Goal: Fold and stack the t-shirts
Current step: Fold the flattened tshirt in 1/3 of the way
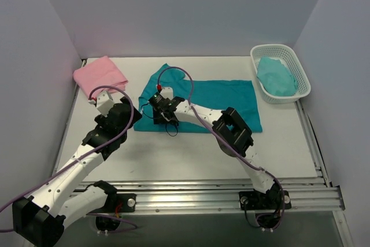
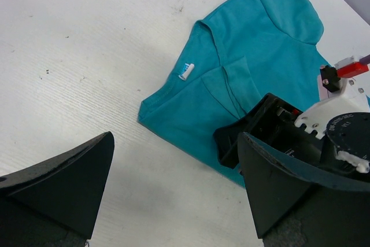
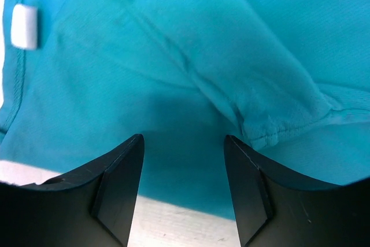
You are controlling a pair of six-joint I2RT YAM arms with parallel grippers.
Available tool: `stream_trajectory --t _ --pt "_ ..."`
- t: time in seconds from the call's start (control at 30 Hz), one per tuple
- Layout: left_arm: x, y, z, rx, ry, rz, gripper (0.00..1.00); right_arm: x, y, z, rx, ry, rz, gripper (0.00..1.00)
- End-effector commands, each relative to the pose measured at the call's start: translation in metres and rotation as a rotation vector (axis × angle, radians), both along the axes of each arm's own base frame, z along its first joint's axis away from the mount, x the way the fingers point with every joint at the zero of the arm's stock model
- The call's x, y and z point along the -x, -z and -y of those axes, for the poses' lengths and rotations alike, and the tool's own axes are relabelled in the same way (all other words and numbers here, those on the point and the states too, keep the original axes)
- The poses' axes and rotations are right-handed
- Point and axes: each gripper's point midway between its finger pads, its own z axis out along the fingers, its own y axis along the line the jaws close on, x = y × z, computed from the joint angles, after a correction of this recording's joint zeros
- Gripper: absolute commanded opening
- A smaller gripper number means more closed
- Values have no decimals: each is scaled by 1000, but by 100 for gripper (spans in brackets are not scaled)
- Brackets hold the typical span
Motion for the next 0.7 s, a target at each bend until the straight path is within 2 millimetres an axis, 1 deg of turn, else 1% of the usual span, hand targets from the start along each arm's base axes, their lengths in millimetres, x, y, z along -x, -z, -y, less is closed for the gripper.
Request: stream_trajectory --t 0.0,0.1,0.2,0.23,0.3,0.33,0.4,0.43,0.5,0.53,0.6,0.63,0.67 --pt "-1 -4 -1 -8 -3 16 96 -15 -25 7 -23 16 21 53" --pt "-1 -3 3 1 21 17 96 -19 -32 10 -31 16 28 53" --pt "-6 12 19 34 72 -2 97 -21 -39 10 -43 15 33 53" --pt "-10 23 24 34 80 -23 97 -21 -41 10 -45 13 34 53" --pt "-13 47 30 31 93 -70 98 -23 -45 10 -48 12 40 54" --pt "-21 61 37 26 97 -88 98 -25 -46 11 -50 14 42 54" --pt "-29 79 42 11 108 -107 99 -28 -43 14 -47 16 37 54" --pt "-37 94 48 -11 124 -128 100 -29 -42 14 -46 15 32 54" --pt "-52 99 59 0 146 -104 100 -31 -39 17 -43 16 26 54" --pt "-55 117 64 -6 158 -140 100 -32 -38 18 -40 18 25 54" --pt "-64 122 72 6 170 -139 100 -34 -36 23 -37 25 21 54" --pt "-66 134 77 11 180 -163 94 -35 -37 24 -37 27 23 54" --pt "-67 136 79 14 183 -167 94 -36 -37 25 -39 28 24 54"
